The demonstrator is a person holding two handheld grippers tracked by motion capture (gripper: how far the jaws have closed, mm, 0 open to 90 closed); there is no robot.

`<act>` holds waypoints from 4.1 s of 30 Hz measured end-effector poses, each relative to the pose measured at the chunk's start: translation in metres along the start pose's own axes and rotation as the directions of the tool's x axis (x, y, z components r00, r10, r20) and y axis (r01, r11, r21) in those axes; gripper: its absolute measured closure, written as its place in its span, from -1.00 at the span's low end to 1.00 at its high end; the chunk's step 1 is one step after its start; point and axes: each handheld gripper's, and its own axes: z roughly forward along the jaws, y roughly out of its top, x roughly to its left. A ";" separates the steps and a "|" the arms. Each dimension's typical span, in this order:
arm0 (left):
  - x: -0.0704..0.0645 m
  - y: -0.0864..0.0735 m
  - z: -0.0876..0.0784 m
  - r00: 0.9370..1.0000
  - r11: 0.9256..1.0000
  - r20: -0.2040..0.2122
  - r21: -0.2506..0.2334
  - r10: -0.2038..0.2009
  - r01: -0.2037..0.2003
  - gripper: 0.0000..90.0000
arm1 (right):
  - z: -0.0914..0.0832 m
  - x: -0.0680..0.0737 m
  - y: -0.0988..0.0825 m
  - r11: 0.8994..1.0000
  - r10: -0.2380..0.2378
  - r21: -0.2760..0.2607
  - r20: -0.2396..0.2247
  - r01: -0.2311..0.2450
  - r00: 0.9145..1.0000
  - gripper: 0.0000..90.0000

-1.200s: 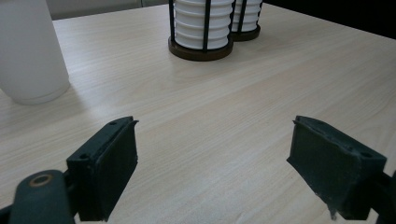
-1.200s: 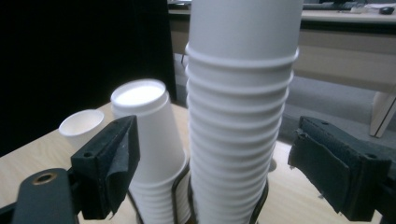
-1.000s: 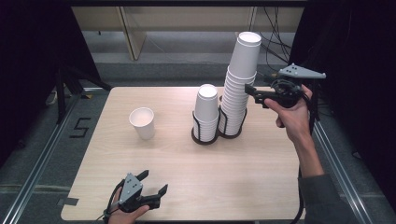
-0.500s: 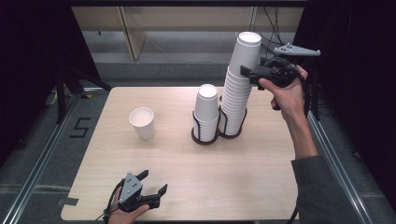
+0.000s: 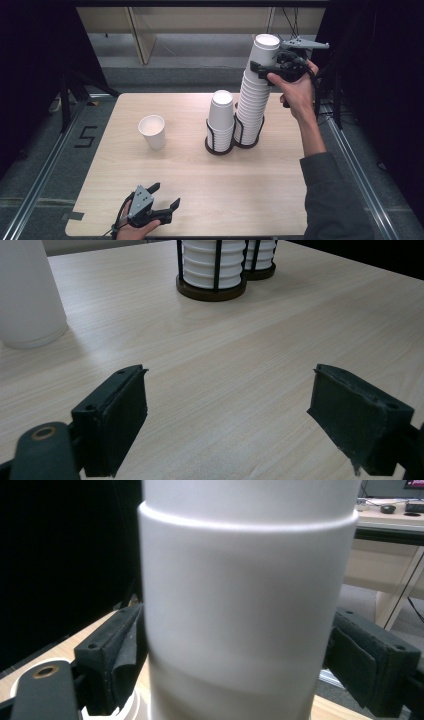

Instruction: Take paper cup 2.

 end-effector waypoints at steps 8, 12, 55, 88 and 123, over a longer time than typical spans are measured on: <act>0.000 0.000 0.001 1.000 1.000 0.008 -0.005 0.004 -0.004 -0.68 | 0.007 0.003 0.008 1.000 -0.005 0.007 0.021 0.005 1.000 -0.60; 0.000 0.000 0.001 1.000 1.000 0.009 -0.004 0.005 -0.004 -0.68 | 0.001 0.005 0.017 1.000 -0.004 -0.013 0.029 0.004 1.000 -0.59; 0.002 0.001 0.005 1.000 1.000 0.000 -0.019 -0.010 0.010 -0.68 | -0.124 0.004 -0.058 0.994 -0.012 -0.108 0.072 0.020 0.997 -0.57; 0.005 0.006 0.014 1.000 0.996 0.019 -0.085 0.017 -0.015 -0.68 | -0.050 0.091 -0.190 0.997 -0.058 0.041 -0.187 0.067 0.981 -0.57; -0.001 0.007 0.012 0.996 0.994 0.086 -0.107 0.034 -0.025 -0.68 | -0.021 0.141 -0.222 0.985 -0.078 0.123 -0.335 0.125 0.939 -0.58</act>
